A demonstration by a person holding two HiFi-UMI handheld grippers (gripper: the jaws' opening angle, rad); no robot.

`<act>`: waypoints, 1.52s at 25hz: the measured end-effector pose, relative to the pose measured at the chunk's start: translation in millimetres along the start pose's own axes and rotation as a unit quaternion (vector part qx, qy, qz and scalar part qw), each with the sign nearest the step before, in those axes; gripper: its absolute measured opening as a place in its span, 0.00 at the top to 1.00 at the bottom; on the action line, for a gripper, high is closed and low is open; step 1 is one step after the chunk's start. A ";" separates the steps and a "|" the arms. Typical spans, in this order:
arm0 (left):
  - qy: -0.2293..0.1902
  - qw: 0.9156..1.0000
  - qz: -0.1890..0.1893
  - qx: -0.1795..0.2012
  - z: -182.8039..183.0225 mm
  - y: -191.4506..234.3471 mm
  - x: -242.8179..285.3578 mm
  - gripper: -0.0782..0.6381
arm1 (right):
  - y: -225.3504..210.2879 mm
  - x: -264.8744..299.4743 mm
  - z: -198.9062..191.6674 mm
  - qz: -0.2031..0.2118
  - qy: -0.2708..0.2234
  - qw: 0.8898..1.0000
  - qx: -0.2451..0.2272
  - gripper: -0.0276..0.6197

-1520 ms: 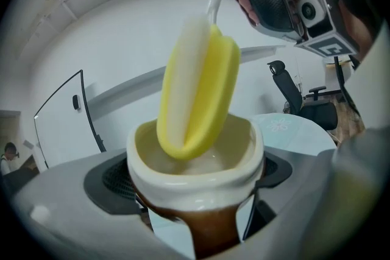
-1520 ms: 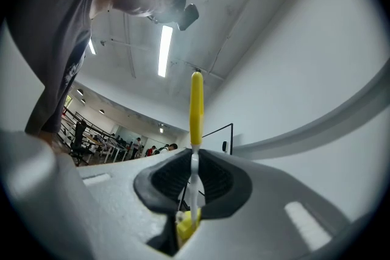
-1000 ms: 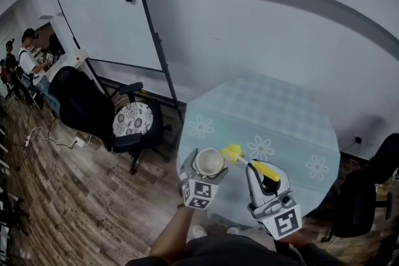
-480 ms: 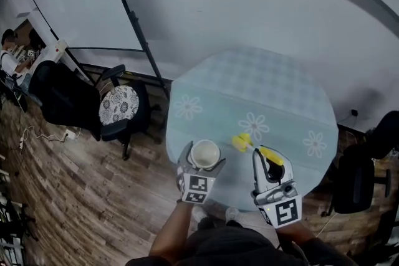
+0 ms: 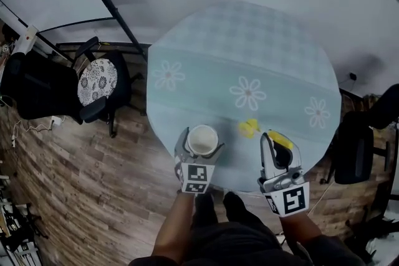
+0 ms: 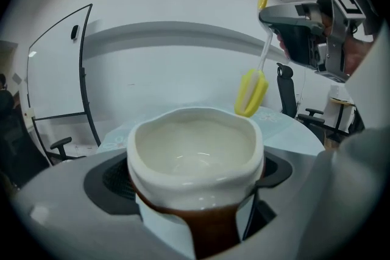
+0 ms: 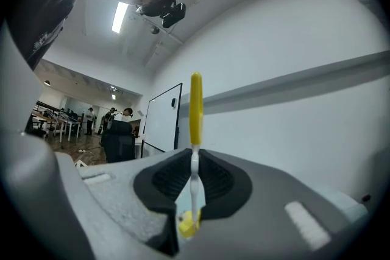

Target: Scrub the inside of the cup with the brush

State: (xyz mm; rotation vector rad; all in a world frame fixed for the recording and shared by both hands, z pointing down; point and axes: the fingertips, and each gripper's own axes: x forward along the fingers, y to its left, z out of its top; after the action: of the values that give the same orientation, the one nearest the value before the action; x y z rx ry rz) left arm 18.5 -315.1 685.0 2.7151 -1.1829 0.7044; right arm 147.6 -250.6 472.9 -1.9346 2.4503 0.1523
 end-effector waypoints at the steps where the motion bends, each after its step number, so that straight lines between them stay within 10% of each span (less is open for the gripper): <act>1: 0.003 1.000 -0.003 0.000 -6.3 -1.5 5.8 0.11 | -1.0 0.4 -8.5 0.000 0.005 1.000 0.000 0.90; 16: 0.049 0.999 -0.003 -0.019 -77.0 -17.0 74.2 0.11 | -4.1 0.3 -83.3 0.002 0.040 0.999 0.023 0.90; 38: 0.103 0.994 -0.025 -0.009 -104.0 -38.8 82.5 0.11 | 2.8 -41.2 -88.5 0.000 0.046 0.998 0.034 0.90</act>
State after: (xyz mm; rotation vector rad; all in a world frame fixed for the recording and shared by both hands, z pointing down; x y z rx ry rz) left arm 56.1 -315.7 818.0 2.5716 -1.0660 0.9360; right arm 158.7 -217.6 564.1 -1.9558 2.4772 -0.0200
